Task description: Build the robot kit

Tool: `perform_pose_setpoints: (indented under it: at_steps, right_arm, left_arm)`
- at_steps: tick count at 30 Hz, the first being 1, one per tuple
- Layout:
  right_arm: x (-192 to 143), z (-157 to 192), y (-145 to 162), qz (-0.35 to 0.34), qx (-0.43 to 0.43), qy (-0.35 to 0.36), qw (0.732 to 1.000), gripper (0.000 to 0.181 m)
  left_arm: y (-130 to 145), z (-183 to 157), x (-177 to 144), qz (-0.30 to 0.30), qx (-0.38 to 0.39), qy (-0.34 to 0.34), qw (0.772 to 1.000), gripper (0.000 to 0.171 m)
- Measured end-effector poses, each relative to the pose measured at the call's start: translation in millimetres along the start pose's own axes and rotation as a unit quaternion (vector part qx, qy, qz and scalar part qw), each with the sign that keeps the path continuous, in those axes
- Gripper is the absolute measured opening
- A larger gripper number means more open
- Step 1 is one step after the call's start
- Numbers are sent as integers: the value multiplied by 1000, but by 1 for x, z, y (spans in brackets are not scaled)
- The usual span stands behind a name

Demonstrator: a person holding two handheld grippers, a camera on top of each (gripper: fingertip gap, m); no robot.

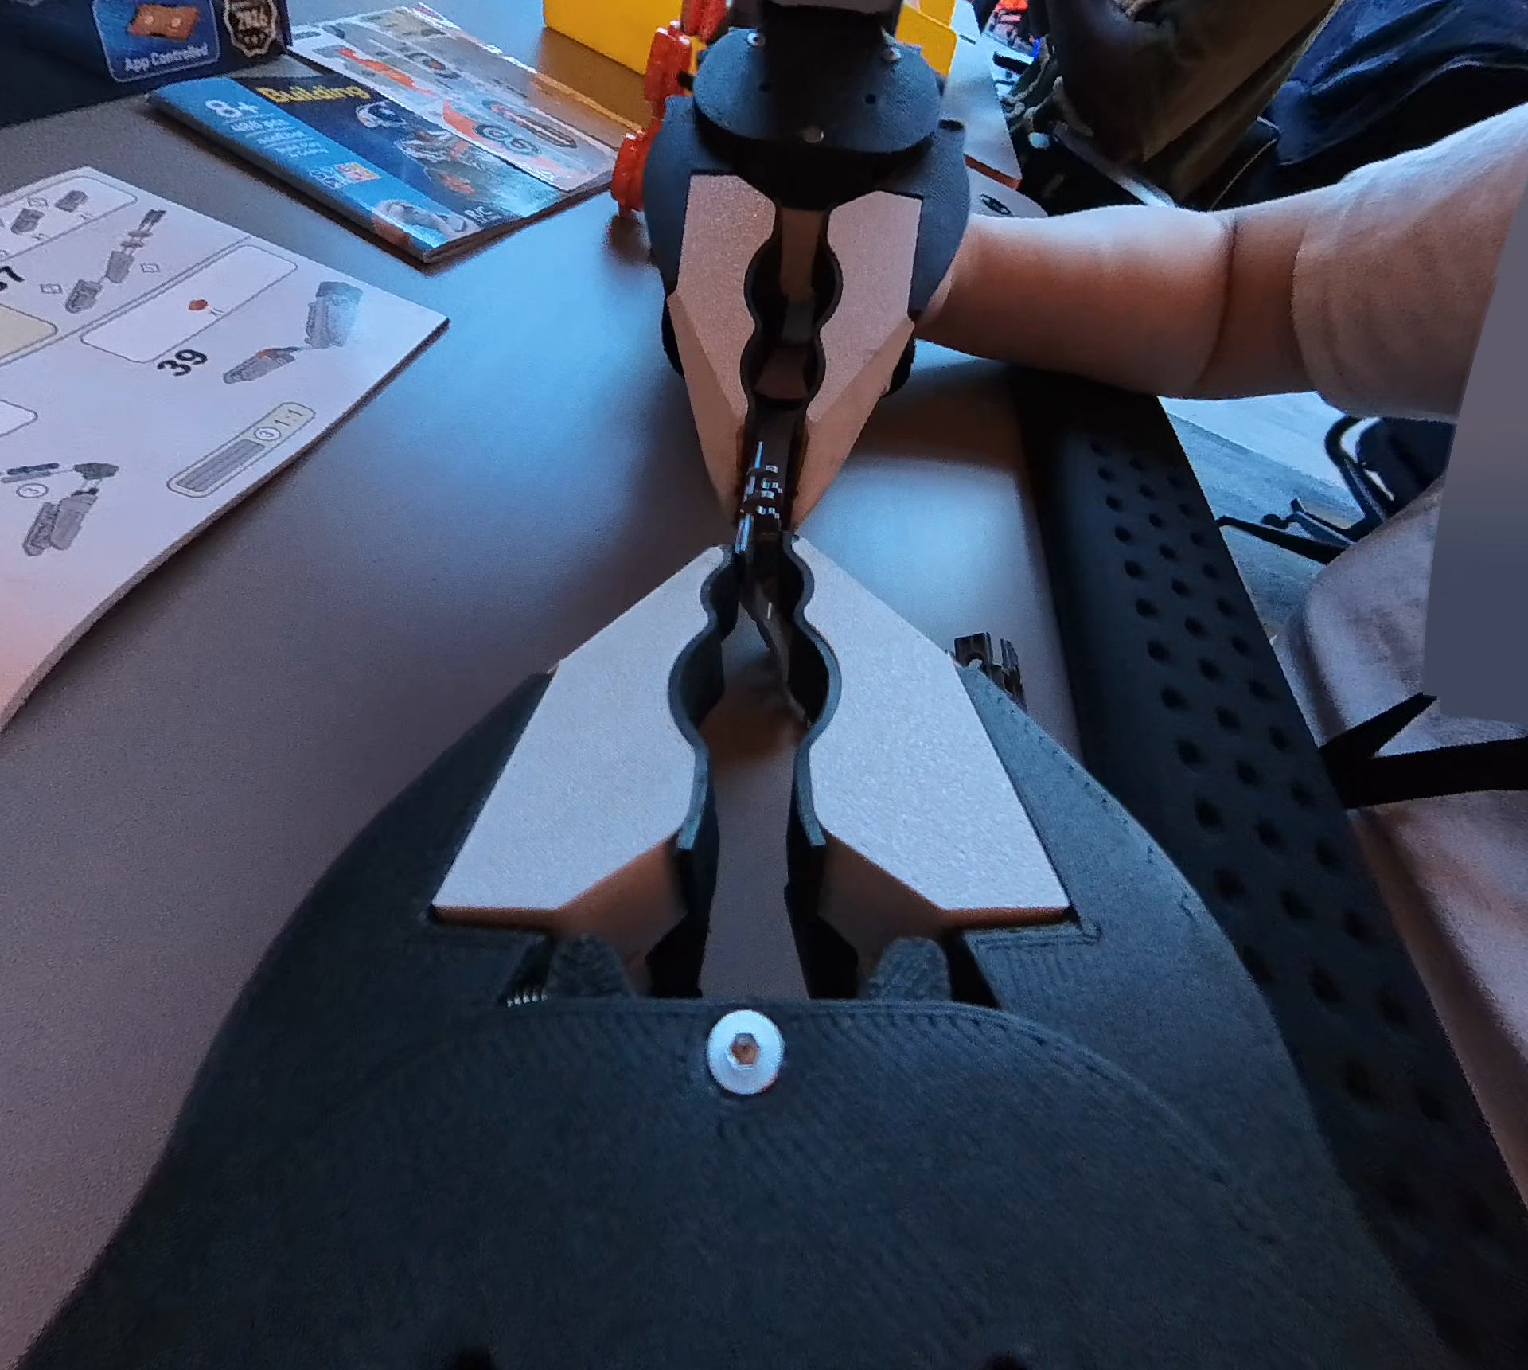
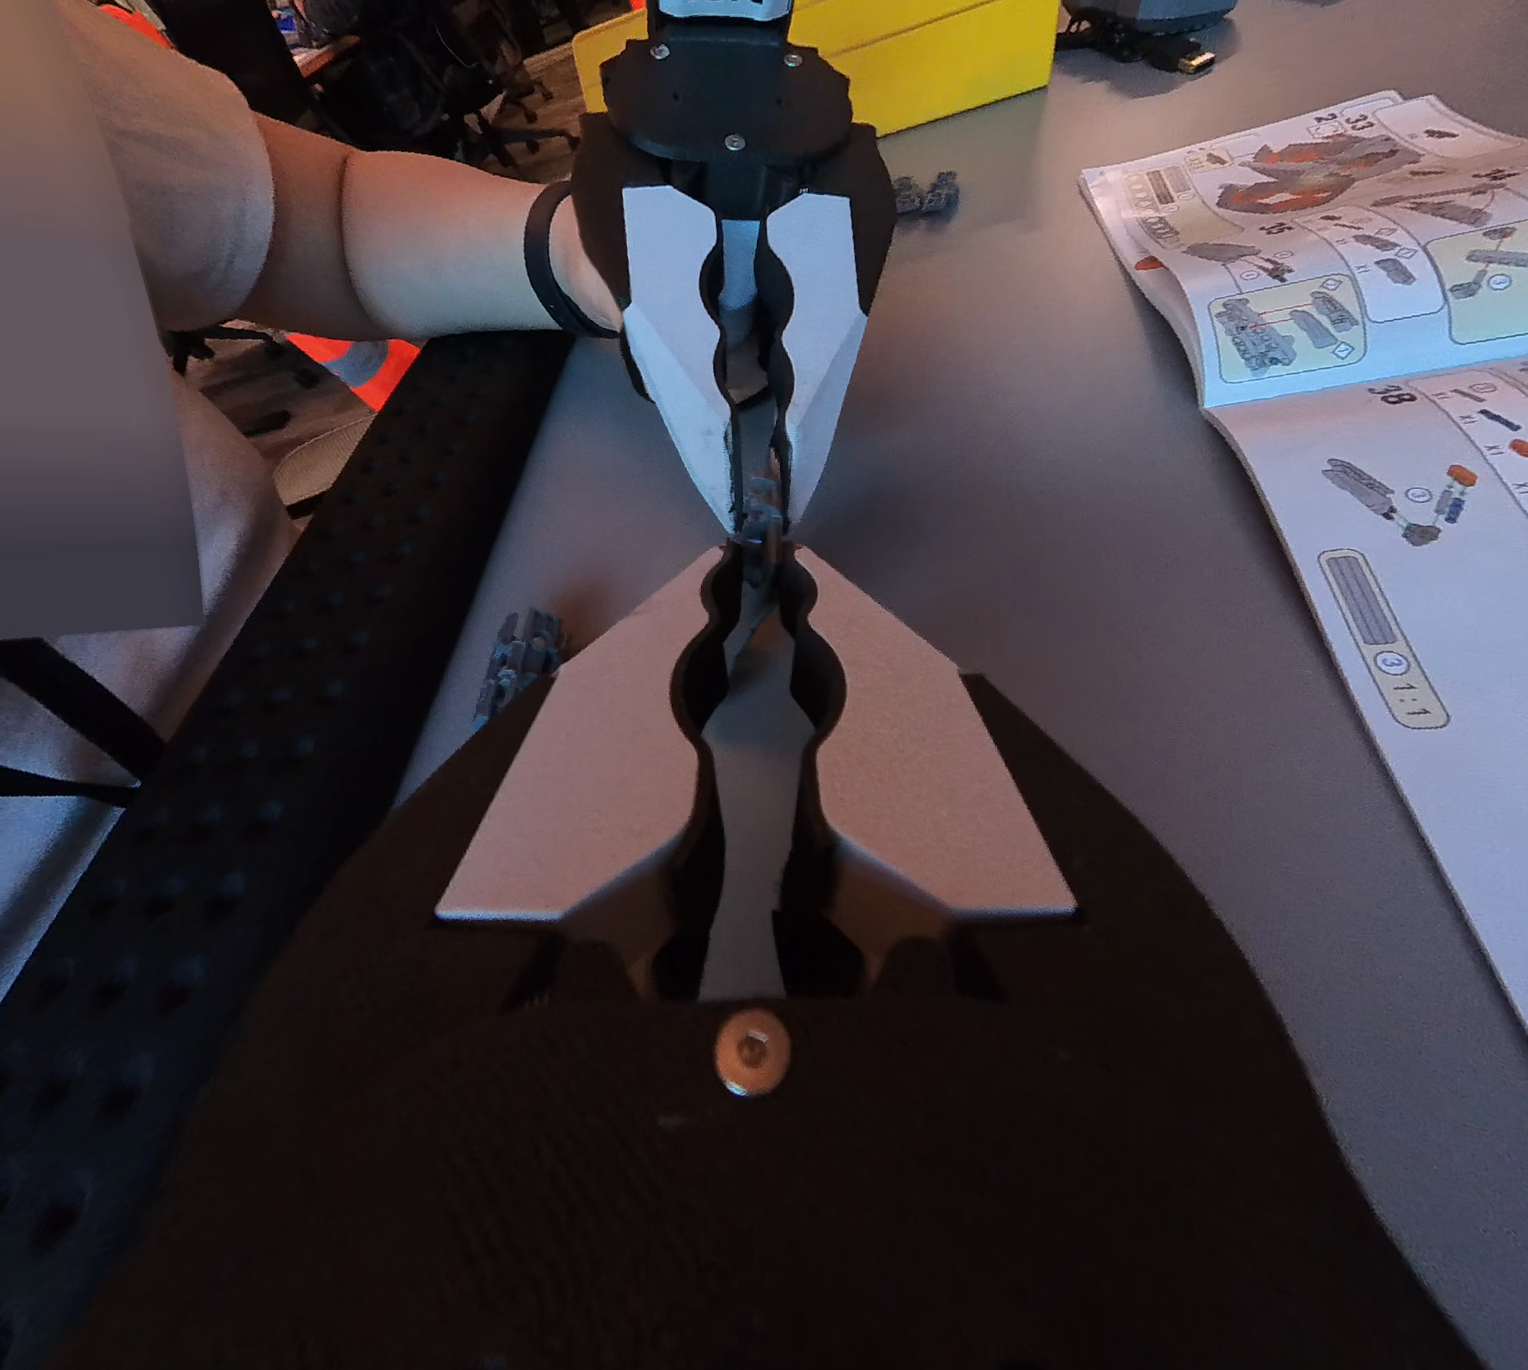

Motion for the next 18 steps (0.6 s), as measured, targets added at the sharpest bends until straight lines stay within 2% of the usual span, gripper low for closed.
perform_pose_setpoints:
  at_steps: [11, 18]
  right_arm:
    - [-1, 5, 3, -2, 41, -44, 998, 9]
    - [-2, 4, 5, 10, 60, -46, 997, 7]
  left_arm:
    - [3, -5, 3, 13, 46, -6, 999, 7]
    - [4, -5, 4, 18, 76, -18, 997, 6]
Point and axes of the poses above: each gripper's, where its closed fingertips meet, x out along the fingers, y out of its underside, z = x × y across the jaws, the point moved 1 cm from there along -x, back along the fingers, and after that the axes turned 1 degree about -y, right-handed, at the moved point
